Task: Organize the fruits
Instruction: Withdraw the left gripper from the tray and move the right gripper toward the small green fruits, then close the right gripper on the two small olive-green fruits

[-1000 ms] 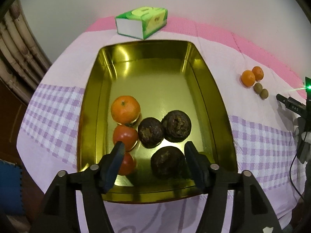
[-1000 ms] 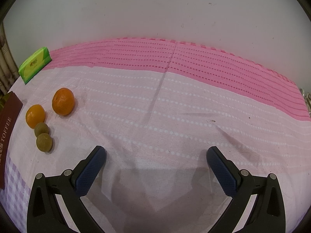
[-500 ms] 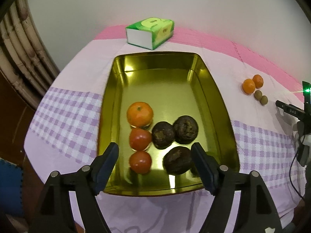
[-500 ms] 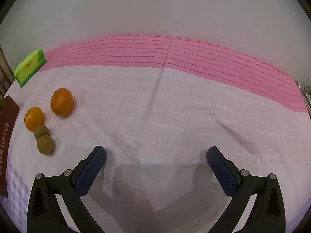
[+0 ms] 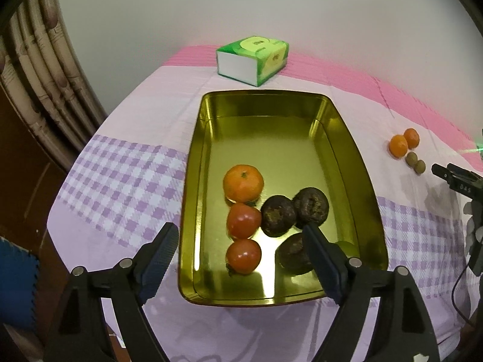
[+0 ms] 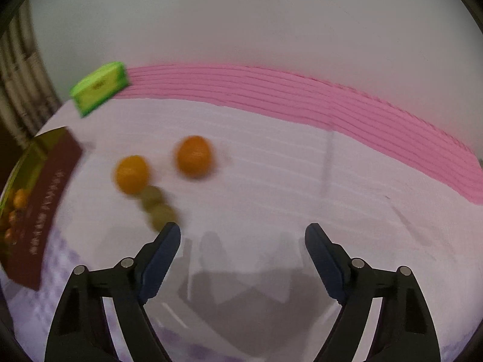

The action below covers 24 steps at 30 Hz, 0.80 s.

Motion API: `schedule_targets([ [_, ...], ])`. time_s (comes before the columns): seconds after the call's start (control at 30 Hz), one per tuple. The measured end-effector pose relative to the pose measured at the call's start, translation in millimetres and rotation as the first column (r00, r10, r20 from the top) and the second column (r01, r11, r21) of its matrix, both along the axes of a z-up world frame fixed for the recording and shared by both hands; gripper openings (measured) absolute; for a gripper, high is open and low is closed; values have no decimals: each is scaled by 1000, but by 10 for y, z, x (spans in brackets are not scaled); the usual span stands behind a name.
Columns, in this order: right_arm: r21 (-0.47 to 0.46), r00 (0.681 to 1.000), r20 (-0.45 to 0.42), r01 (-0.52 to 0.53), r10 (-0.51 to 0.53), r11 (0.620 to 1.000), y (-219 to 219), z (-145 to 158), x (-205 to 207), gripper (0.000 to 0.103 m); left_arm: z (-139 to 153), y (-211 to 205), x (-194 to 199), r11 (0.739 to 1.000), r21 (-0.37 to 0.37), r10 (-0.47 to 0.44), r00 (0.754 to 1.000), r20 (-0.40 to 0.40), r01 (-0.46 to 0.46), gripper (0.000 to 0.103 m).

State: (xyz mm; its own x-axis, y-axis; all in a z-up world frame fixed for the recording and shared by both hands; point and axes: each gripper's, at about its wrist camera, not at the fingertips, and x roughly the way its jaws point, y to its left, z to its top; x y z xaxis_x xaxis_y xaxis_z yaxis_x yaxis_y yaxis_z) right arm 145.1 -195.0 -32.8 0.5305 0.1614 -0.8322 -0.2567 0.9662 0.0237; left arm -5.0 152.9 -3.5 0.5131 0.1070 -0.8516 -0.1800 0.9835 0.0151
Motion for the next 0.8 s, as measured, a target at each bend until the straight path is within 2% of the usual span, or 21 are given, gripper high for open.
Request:
schedule_targets([
  [0.13, -11, 998, 1, -67, 67, 998, 287, -8, -26, 82, 20, 54, -16, 1000, 10, 19, 1000, 10, -20, 81],
  [0.23, -14, 996, -15, -93, 92, 996, 451, -63, -35, 74, 43, 103, -41, 999, 16, 36, 999, 16, -37, 85],
  [0.37, -19, 995, -30, -100, 99, 995, 567, -122, -19, 71, 56, 184, -67, 998, 13, 57, 998, 14, -57, 88],
  [0.53, -9, 994, -49, -99, 99, 995, 592, -169, 12, 63, 59, 260, -92, 997, 0, 79, 997, 6, -79, 92],
  [0.63, -25, 994, -52, -101, 99, 995, 630, -202, 9, 55, 67, 295, -118, 996, -5, 91, 996, 9, -91, 93],
  [0.77, -45, 994, -42, -104, 102, 994, 675, -200, 8, 36, 62, 362, -141, 994, -11, 113, 994, 5, -113, 94],
  [0.8, -42, 994, -46, -104, 102, 994, 679, -193, 15, 34, 61, 381, -149, 993, -14, 120, 993, 5, -120, 94],
])
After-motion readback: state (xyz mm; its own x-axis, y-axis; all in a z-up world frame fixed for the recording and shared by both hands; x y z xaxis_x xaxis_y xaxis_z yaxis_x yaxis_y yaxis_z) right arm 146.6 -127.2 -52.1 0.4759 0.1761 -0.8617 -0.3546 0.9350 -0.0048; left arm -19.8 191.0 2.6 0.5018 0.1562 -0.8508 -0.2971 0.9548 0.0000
